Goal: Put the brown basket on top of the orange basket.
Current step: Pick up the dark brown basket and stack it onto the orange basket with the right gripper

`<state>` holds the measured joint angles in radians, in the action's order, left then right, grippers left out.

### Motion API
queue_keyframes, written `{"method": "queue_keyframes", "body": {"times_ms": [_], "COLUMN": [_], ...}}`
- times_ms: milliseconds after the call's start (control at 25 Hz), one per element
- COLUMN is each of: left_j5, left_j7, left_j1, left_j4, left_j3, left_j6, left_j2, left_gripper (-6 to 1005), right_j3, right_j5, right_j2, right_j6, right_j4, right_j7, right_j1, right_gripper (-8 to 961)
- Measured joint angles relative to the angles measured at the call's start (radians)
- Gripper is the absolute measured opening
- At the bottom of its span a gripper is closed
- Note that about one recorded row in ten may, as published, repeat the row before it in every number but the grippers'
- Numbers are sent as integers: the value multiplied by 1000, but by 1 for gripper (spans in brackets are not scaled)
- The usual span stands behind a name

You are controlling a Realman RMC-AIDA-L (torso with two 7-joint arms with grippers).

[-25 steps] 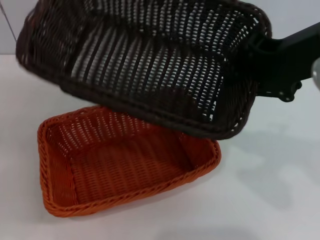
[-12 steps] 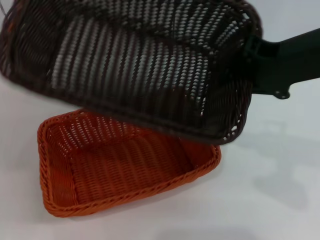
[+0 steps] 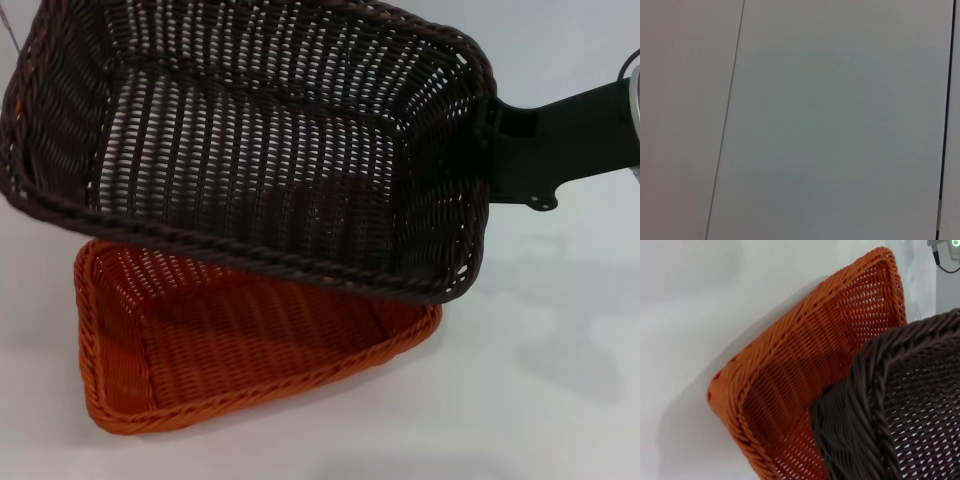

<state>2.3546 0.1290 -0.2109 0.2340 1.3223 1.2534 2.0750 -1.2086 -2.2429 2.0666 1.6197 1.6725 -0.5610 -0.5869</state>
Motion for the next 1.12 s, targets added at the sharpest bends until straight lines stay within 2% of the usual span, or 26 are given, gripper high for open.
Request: {"method": "queue_keyframes", "body": {"times_ms": [440,960,1120], "left_j5": [0,-25,-26], "left_j7": [0,0,0], "left_j1": [2,2,0], "left_j4": [-1,-13,-13], "left_j3": [1,3,3], "left_j6": [-6,-26,-29], "left_j2": [1,0,1], "left_gripper": [765,764,764], "right_j3": [12,37,46], "right_j5": [23,-16,-13], "right_j2": [-1,-32,-55], "right_j6": [43,70,67], "right_j4": [-95,-224,-283], "right_j7": [108,162,189], "right_j1": [-21,-75,-108], "right_gripper": [147,146,146]}}
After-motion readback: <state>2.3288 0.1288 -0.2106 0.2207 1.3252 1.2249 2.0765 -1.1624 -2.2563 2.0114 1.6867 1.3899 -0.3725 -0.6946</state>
